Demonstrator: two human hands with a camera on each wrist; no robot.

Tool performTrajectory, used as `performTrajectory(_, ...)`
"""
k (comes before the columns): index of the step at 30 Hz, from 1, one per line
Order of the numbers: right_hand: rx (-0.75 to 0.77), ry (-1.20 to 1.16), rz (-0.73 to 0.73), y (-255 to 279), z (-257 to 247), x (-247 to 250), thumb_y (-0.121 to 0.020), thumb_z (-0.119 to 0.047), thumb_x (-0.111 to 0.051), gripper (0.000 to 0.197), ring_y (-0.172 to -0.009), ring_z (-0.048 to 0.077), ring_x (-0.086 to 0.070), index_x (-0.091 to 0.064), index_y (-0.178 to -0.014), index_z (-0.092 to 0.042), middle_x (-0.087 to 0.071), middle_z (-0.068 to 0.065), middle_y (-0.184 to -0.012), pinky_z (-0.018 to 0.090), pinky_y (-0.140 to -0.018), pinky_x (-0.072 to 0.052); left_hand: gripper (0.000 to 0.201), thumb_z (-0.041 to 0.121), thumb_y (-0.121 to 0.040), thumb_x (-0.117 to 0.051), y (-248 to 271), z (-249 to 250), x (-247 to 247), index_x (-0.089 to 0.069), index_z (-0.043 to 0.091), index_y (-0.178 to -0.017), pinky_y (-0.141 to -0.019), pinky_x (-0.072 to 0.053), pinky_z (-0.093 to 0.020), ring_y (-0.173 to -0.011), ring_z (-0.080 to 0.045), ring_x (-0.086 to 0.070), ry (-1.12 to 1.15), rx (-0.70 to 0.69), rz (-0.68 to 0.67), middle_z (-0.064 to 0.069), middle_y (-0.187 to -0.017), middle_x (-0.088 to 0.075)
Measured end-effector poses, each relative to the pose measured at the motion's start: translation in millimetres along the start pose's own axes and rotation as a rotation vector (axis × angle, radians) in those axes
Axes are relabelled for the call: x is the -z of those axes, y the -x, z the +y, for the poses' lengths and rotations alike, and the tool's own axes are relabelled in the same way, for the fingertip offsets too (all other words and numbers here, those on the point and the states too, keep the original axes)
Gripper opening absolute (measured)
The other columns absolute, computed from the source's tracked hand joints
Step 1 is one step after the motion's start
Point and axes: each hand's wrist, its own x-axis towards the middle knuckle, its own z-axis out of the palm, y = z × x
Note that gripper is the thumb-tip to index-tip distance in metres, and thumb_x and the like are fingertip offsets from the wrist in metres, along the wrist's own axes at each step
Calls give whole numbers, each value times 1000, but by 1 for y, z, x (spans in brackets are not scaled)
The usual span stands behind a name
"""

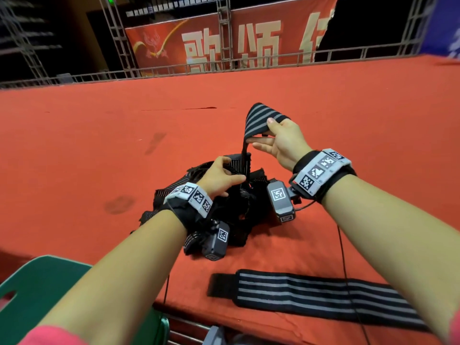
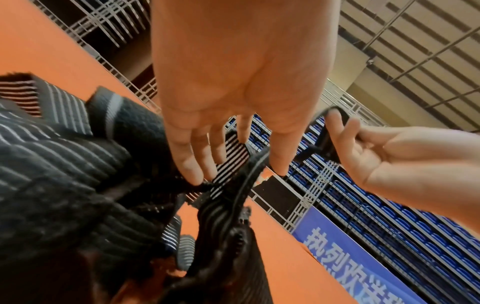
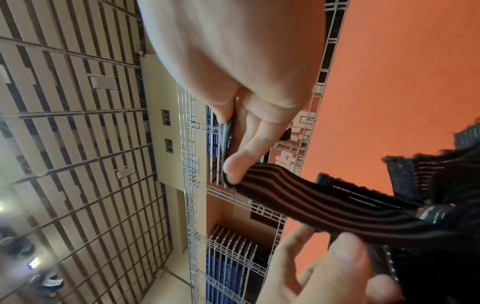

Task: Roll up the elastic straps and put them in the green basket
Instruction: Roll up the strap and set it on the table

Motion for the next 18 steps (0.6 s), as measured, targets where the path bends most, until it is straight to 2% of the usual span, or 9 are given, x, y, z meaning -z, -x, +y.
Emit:
performTrajectory(2,-5,-27,-10,3,-2,-1,-107,-19,-39,30,-86,38,-74,-46,-127,2,-63,25,-123,31,-57,-58,66,38,-83,-76,1,5,-12,-37,29,-135,-59,-56,-32,-93,-19,-64,-36,-4,11,-4,-106,-60)
performTrajectory(4,-16,-45,-12,5,-2,-1,-107,-18,-38,35,-84,38,-74,-40,-132,7,-63,27,-122,30,-56,-59,53,43,-86,-70,0,9,-24,-41,29,-128,-60,-57,-33,-91,-19,-65,-77,14,33,0,-98,-60)
performTrajectory(7,-20,-48,-6,8,-3,3,-107,-17,-38,34,-82,39,-74,-39,-132,6,-61,29,-123,31,-54,-59,23,32,-97,-50,-4,13,-33,-54,19,-116,-62,-61,-45,-83,-29,-68,-154,-9,105,-7,-93,-66)
performTrajectory(9,-10,-13,22,9,-4,10,-107,-17,-38,31,-79,38,-74,-42,-128,5,-61,27,-123,31,-54,-58,25,17,-96,-39,-10,15,-27,-61,16,-109,-56,-60,-47,-72,-34,-69,-186,-47,226,-15,-91,-68)
performTrajectory(12,-40,48,57,6,-2,22,-107,-16,-40,27,-77,35,-75,-47,-124,3,-61,23,-126,31,-53,-59,39,10,-94,-33,-15,18,-6,-61,15,-121,-46,-58,-39,-59,-35,-68,-154,-52,366,-17,-95,-67)
performTrajectory(13,-61,59,60,5,1,24,-106,-16,-42,29,-77,35,-75,-46,-126,5,-60,22,-128,31,-52,-59,41,10,-93,-33,-16,18,3,-61,14,-123,-47,-59,-40,-60,-36,-68,-151,-62,396,-17,-98,-66)
performTrajectory(15,-94,88,58,1,10,21,-105,-17,-45,34,-76,32,-75,-46,-130,6,-61,21,-126,31,-50,-59,44,13,-88,-32,-17,19,21,-62,15,-121,-58,-60,-48,-69,-39,-69,-154,-105,472,-17,-103,-66)
performTrajectory(17,-124,123,28,-2,17,14,-105,-18,-45,31,-73,29,-75,-52,-128,3,-68,20,-113,30,-51,-59,45,13,-85,-32,-19,23,38,-62,14,-119,-73,-58,-50,-83,-43,-67,-192,-145,529,-19,-105,-67)
performTrajectory(18,-142,130,20,-3,20,9,-105,-19,-45,30,-73,28,-75,-54,-126,1,-70,19,-107,30,-51,-59,43,11,-87,-34,-18,25,46,-62,11,-119,-80,-56,-47,-91,-43,-65,-240,-149,535,-21,-107,-67)
